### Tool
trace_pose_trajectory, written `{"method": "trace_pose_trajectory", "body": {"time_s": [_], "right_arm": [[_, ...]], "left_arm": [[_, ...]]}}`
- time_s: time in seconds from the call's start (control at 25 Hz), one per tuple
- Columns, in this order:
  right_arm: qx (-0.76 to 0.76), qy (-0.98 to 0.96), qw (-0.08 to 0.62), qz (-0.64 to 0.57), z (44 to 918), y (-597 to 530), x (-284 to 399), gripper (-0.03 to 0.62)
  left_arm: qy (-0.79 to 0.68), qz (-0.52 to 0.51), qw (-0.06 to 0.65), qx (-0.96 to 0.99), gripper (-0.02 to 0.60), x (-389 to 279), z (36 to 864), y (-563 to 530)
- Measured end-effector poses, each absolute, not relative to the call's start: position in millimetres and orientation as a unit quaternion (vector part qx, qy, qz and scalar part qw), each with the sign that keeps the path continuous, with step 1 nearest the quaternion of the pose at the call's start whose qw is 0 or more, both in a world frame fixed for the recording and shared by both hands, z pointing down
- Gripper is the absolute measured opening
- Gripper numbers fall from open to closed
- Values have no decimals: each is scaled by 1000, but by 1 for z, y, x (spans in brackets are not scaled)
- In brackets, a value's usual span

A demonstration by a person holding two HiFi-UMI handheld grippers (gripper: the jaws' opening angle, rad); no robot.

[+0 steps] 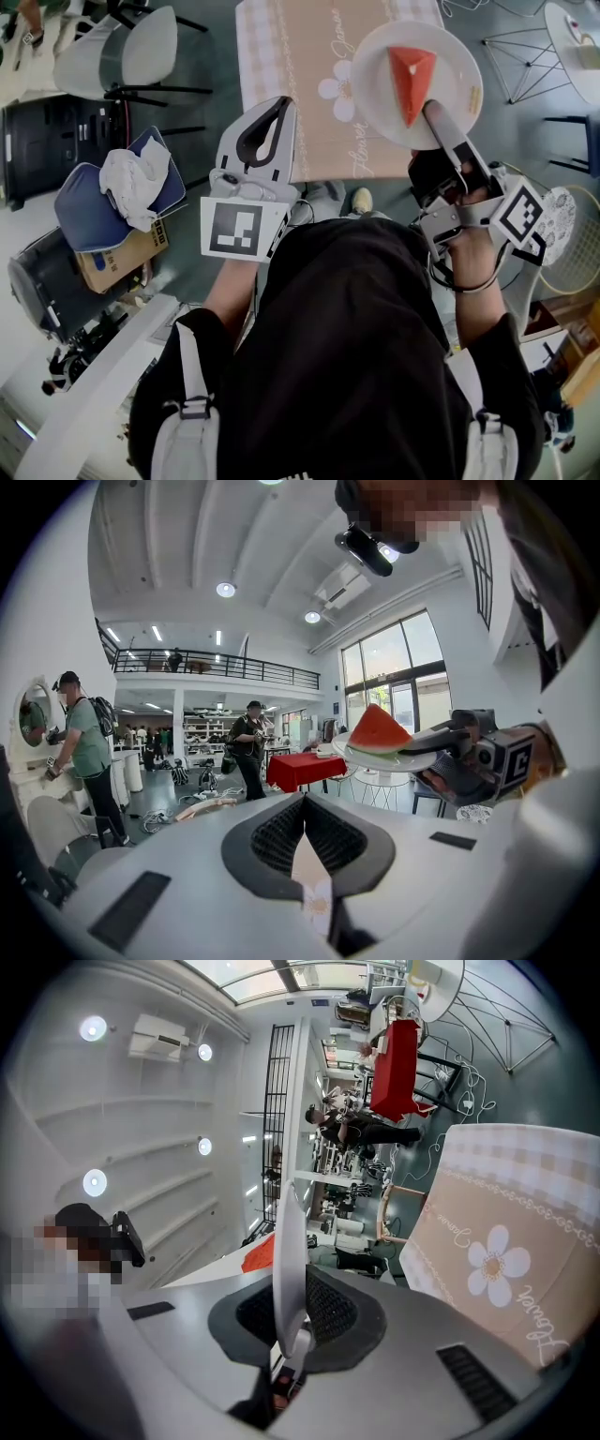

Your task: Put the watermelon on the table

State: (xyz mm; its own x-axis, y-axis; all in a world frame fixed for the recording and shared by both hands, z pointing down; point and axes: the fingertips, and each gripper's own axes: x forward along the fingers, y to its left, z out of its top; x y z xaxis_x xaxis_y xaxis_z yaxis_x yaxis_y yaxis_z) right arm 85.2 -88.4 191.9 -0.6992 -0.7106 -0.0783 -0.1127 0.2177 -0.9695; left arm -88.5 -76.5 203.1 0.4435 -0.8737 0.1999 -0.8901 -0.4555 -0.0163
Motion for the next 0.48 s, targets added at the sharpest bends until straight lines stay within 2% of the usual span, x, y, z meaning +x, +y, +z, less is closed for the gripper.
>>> {"method": "trace_pose_trajectory", "body": {"time_s": [0.48], "right_arm": [[-300,729,270,-553,191,-111,64,25]], "left_arm": [[-499,81,49,861,12,-106,204,-106]]}}
